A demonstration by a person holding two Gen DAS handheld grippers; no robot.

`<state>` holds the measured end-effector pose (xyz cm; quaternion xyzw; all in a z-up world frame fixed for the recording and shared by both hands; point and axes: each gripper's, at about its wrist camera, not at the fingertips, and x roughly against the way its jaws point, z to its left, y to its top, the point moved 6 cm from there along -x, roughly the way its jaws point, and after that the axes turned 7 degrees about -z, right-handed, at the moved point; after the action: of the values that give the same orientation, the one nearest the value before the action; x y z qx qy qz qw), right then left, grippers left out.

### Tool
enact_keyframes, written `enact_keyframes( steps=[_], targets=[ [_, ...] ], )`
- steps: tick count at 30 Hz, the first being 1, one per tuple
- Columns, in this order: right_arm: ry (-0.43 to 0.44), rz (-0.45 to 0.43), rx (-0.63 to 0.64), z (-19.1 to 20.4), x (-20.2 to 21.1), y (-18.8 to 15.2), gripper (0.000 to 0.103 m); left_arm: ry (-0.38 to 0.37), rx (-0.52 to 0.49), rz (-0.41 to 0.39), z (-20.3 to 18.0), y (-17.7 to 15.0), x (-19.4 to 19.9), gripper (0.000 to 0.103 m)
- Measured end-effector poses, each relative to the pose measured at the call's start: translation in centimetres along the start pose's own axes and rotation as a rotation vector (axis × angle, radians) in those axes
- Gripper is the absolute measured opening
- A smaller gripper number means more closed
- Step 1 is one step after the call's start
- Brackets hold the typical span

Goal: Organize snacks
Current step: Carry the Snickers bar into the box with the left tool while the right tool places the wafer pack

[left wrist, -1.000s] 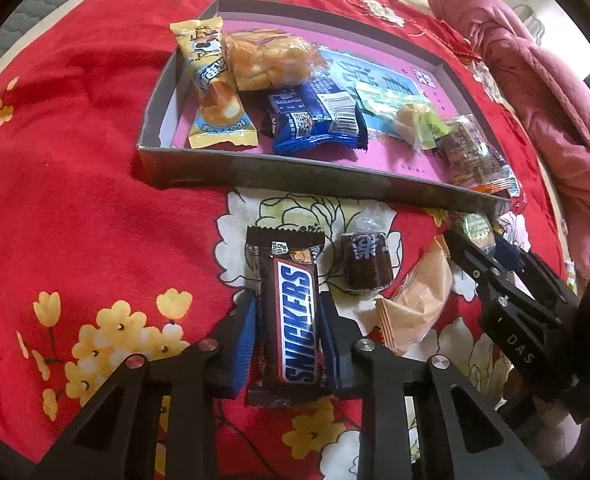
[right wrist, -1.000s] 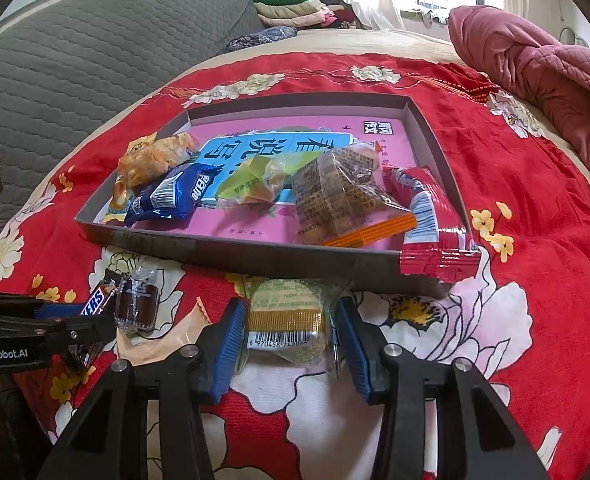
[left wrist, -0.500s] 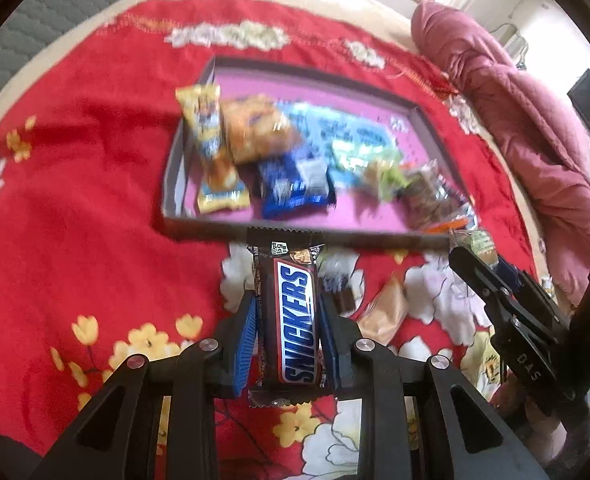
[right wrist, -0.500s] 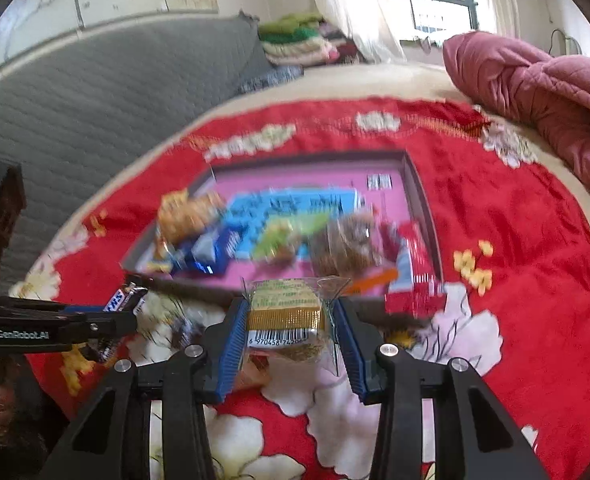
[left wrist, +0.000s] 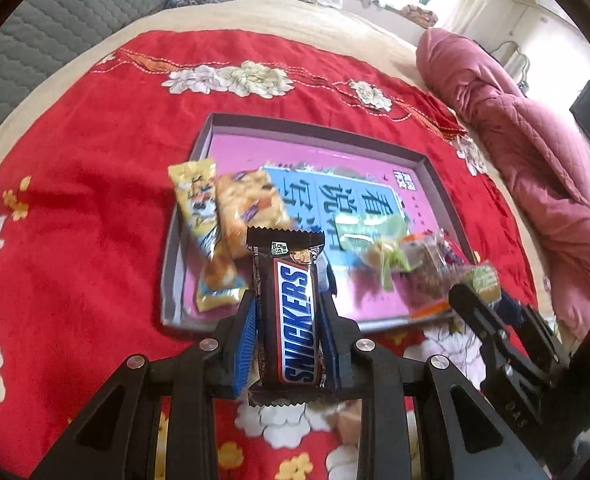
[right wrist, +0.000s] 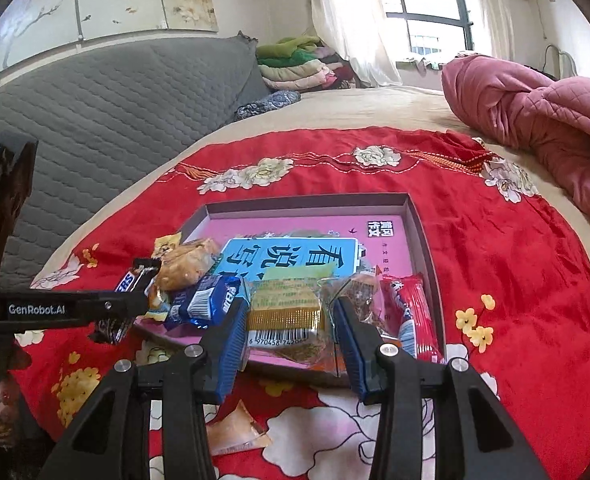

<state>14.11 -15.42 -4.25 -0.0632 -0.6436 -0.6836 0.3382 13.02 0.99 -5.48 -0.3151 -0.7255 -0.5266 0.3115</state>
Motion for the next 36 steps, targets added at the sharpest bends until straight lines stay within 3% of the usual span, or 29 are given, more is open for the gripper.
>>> enact_keyframes(
  steps=[16,36],
  targets=[
    [0.017,0.023,0.026,0.5,-3.2,-0.5,0.044,-0.018,-0.029,0.009,-1.7,1.2,-3.6,0.030],
    [0.021,0.053,0.060,1.0,-4.2,-1.8,0.048,-0.040,-0.033,0.031,-2.0,0.8,-4.5,0.030]
  ],
)
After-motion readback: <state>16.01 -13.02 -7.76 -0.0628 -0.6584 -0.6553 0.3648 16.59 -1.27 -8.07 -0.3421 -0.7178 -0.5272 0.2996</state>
